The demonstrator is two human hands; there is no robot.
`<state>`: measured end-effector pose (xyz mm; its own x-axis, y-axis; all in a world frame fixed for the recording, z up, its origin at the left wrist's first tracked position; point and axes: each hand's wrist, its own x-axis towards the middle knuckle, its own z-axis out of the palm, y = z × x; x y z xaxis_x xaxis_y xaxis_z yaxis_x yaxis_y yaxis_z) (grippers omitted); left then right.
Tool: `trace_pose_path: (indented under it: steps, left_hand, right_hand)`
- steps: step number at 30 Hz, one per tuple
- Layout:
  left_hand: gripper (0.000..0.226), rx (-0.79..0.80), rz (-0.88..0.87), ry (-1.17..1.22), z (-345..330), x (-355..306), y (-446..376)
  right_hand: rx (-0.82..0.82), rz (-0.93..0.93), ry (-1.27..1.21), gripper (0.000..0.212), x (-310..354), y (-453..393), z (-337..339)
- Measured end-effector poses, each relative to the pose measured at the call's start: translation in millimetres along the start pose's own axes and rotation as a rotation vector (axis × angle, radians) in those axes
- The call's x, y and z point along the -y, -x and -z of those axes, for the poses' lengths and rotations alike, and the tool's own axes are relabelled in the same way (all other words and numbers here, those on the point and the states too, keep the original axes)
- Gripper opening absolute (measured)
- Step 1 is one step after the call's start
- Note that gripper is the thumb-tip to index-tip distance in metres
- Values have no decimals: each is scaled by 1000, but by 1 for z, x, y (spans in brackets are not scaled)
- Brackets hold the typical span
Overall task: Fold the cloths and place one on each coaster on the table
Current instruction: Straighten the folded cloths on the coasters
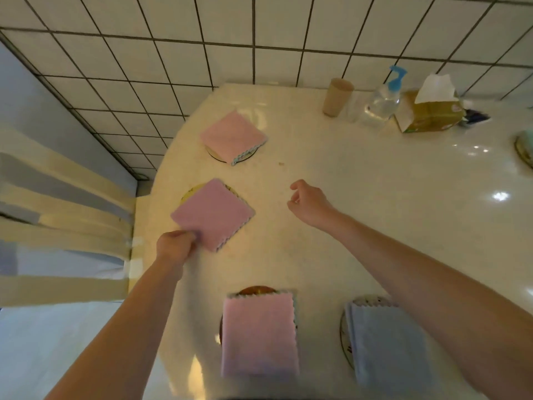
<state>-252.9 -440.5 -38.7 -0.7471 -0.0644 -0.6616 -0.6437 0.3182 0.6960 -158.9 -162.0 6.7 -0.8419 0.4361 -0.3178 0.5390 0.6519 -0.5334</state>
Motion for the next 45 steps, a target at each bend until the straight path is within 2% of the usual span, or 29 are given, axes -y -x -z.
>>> trace_pose_path:
  steps: [5,9,13,16,20,22,24,26,28,31,33,36,40,45]
  left_hand:
    - [12,27,148,150,2,-14,-26]
    - [14,44,74,91,-5,-17,-26]
    - [16,36,68,97,-9,-15,-32]
    - [21,25,68,43,-9,-11,-40]
    - [18,-20,-44,-135,-12,-10,-43]
    - [27,-42,-103,-208,-16,-15,-39]
    - [38,-7,-125,-140,-20,-19,-35]
    - [50,55,-102,12,-24,-21,-31]
    - [51,66,-81,87,-27,-23,-28]
    - [52,162,-47,244,-22,-32,-26]
    - [48,316,-6,333,-12,-42,-30]
    - [48,511,21,250,2,-53,-44]
    - [52,429,19,70,2,-52,-63]
    - [65,426,-40,5,0,-54,-68]
  right_hand:
    - [28,-262,-428,42,41,-82,-22]
    - [40,-458,-1009,30,62,-132,-28]
    - [2,-553,-1273,14,77,-169,-34]
    - [9,-632,-1281,11,84,-185,-38]
    - [32,-686,-1304,24,94,-202,-34]
    - [61,-735,-1274,27,99,-208,-34]
    - [90,-739,-1259,30,102,-214,-36]
    - [97,-691,-1223,37,105,-218,-38]
    - [81,-595,-1175,42,106,-222,-40]
    - [56,-445,-1100,28,109,-224,-35]
    - [105,-361,-1135,22,110,-225,-26]
    - [195,-286,-1111,22,108,-228,-19]
    - [243,-316,-862,27,92,-234,-23]
    - [294,-314,-786,41,89,-240,-18]
